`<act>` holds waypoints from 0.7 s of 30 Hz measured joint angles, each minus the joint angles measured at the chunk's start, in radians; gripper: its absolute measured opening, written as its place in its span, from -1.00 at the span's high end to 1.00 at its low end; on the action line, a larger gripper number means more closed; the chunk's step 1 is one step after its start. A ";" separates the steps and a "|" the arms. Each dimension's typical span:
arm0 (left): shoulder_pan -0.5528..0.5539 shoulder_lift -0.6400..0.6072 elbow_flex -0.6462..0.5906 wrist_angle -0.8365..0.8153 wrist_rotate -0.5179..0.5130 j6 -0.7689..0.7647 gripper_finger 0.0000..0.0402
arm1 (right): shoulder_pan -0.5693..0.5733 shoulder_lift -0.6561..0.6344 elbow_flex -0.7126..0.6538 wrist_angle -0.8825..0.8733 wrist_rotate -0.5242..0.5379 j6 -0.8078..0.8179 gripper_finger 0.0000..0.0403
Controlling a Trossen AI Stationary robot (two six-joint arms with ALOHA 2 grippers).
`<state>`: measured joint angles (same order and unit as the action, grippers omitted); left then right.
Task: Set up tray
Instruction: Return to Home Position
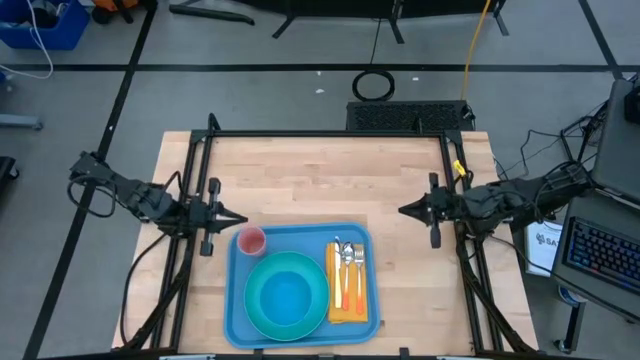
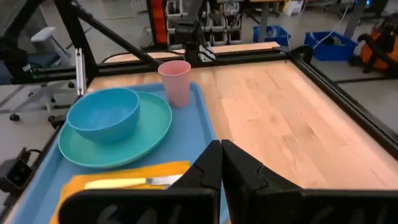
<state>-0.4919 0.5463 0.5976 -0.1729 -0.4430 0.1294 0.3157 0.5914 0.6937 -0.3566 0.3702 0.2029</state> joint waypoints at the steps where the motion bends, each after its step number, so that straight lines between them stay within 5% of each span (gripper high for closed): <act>1: 0.000 -0.006 0.000 -0.015 0.005 0.000 0.96 | 0.000 -0.017 -0.022 0.014 0.000 -0.011 1.00; 7: 0.000 -0.081 -0.045 -0.064 -0.011 0.008 0.91 | 0.000 -0.159 -0.189 0.102 0.000 -0.033 1.00; 21: 0.000 -0.441 -0.337 -0.055 -0.227 0.026 0.81 | 0.000 -0.410 -0.466 0.106 0.081 -0.077 1.00</act>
<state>-0.4919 0.1053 0.2609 -0.2277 -0.6695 0.1559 0.3153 0.1819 0.2278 -0.2504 0.4515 0.1257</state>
